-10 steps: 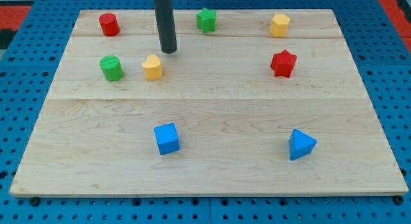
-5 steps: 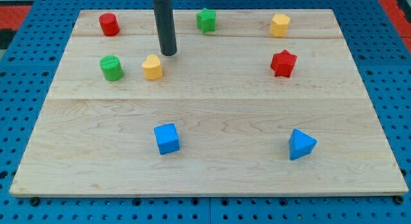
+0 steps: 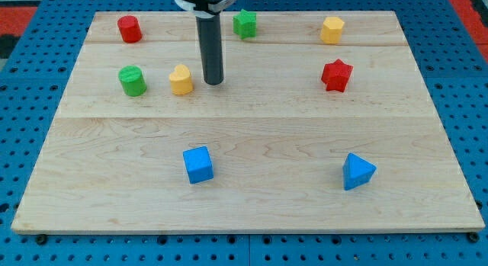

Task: Move yellow heart close to the blue triangle

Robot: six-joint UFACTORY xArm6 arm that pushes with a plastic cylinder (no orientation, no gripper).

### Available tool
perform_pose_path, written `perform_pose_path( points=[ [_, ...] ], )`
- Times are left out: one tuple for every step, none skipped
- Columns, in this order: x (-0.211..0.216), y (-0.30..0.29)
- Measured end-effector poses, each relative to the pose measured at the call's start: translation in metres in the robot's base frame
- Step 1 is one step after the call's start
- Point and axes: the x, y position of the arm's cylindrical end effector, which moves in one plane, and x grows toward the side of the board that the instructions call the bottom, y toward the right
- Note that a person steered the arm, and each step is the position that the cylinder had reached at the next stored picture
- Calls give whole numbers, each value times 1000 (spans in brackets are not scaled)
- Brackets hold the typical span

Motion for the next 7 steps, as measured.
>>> perform_pose_path(
  points=[
    [-30, -15],
    [-39, -72],
    [2, -65],
    [10, -9],
    [29, 32],
    [56, 92],
    [88, 154]
  ],
)
